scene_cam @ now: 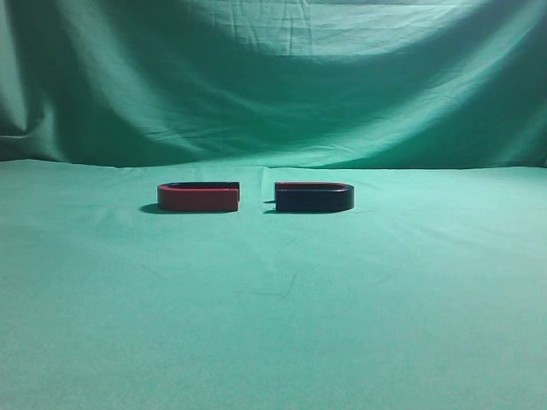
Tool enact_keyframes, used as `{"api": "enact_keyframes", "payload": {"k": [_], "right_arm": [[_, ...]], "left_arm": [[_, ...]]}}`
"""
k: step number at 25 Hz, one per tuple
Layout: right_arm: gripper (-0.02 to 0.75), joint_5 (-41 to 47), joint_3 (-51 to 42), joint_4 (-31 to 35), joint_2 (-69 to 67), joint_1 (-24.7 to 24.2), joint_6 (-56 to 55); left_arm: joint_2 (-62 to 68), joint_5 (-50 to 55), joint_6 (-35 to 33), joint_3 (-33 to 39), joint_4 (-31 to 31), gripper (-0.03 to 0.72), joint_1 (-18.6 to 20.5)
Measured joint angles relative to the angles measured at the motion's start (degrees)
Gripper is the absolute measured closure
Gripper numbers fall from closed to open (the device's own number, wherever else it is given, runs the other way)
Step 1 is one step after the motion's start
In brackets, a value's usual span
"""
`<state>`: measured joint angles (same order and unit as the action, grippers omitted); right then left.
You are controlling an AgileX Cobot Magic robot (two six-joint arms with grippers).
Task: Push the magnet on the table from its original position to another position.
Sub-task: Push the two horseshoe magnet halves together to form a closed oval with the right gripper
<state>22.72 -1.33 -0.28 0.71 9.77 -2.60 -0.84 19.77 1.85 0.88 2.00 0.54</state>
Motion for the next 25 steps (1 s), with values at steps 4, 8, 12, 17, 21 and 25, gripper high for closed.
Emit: {"api": "enact_keyframes", "payload": {"k": [4,8,12,17,21,25], "right_arm": [[0.738,0.0,0.0,0.0,0.0,0.0,0.0],[0.738,0.0,0.0,0.1,0.0,0.0,0.0],[0.738,0.0,0.0,0.1,0.0,0.0,0.0],[0.738,0.0,0.0,0.1,0.0,0.0,0.0],[0.738,0.0,0.0,0.1,0.0,0.0,0.0],[0.738,-0.4,0.0,-0.1,0.0,0.0,0.0]], "left_arm": [[0.0,0.0,0.0,0.0,0.0,0.289,0.0],[0.0,0.0,0.0,0.0,0.0,0.289,0.0],[0.0,0.0,0.0,0.0,0.0,0.289,0.0],[0.0,0.0,0.0,0.0,0.0,0.289,0.0],[0.0,0.0,0.0,0.0,0.0,0.289,0.0],[0.0,0.0,0.0,0.0,0.0,0.289,0.0]]}}
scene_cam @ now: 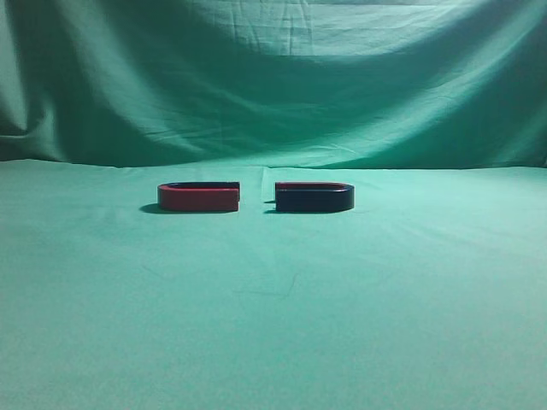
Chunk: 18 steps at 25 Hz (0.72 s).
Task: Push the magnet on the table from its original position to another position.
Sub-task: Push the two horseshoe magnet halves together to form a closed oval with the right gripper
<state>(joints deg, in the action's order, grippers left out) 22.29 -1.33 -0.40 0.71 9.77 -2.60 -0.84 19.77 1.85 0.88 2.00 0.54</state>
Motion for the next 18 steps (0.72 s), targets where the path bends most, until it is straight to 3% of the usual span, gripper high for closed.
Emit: {"api": "enact_keyframes", "payload": {"k": [5,10,13,18], "right_arm": [[0.738,-10.6,-0.3,4.0,0.0,0.0,-0.1],[0.738,-31.0,-0.4,7.3,0.0,0.0,-0.1],[0.738,-29.6,1.2,7.7,-0.4,0.0,-0.1],[0.738,-17.9,10.4,7.7,-12.2,0.0,-0.1]], "left_arm": [[0.0,0.0,0.0,0.0,0.0,0.289,0.0],[0.0,0.0,0.0,0.0,0.0,0.289,0.0],[0.0,0.0,0.0,0.0,0.0,0.289,0.0],[0.0,0.0,0.0,0.0,0.0,0.289,0.0]]}}
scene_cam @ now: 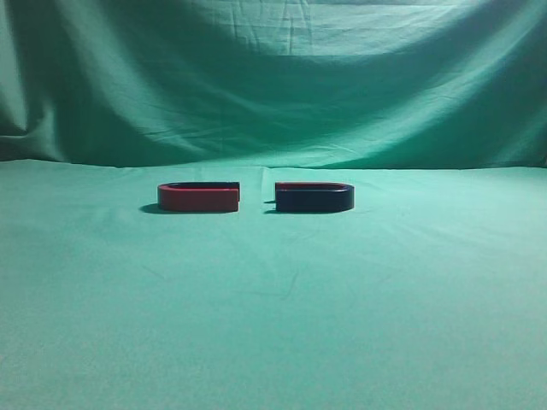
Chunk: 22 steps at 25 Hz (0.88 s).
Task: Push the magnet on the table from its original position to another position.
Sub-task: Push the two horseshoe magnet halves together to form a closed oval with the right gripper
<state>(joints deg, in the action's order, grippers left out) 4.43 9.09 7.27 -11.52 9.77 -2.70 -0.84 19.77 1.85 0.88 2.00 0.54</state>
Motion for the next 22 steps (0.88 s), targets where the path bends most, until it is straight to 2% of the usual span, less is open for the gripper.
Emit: {"api": "enact_keyframes", "payload": {"k": [12,18,22], "right_arm": [[0.738,35.6,26.2,0.1,-41.3,0.0,0.8],[0.738,37.8,33.0,2.0,-53.5,0.0,1.0],[0.738,40.3,38.0,4.0,-58.5,0.0,6.9]], "left_arm": [[0.0,0.0,0.0,0.0,0.0,0.289,0.0],[0.0,0.0,0.0,0.0,0.0,0.289,0.0],[0.0,0.0,0.0,0.0,0.0,0.289,0.0]]}}
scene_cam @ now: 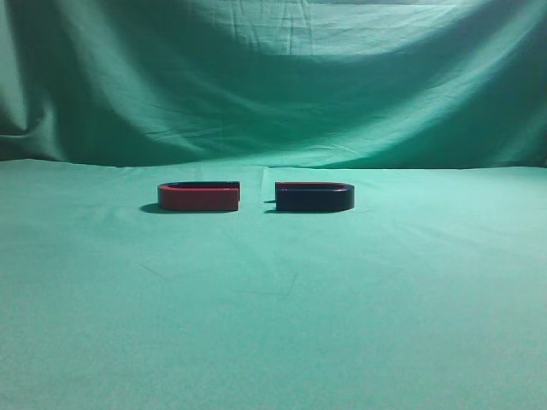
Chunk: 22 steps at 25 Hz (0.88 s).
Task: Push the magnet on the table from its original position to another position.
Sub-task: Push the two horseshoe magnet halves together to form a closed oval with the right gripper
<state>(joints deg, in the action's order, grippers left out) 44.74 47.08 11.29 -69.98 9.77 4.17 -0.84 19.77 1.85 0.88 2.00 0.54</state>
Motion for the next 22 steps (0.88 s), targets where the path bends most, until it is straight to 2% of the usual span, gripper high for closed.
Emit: {"api": "enact_keyframes", "payload": {"k": [5,9,15,22], "right_arm": [[0.738,5.3,8.9,7.4,-9.0,0.2,6.1],[0.738,7.6,15.5,8.0,-17.5,3.4,6.9],[0.738,8.2,25.2,4.5,-29.3,10.8,3.5],[0.738,9.2,37.9,-0.6,-41.7,11.7,-1.6]], "left_arm": [[0.0,0.0,0.0,0.0,0.0,0.289,0.0],[0.0,0.0,0.0,0.0,0.0,0.289,0.0],[0.0,0.0,0.0,0.0,0.0,0.289,0.0],[0.0,0.0,0.0,0.0,0.0,0.289,0.0]]}}
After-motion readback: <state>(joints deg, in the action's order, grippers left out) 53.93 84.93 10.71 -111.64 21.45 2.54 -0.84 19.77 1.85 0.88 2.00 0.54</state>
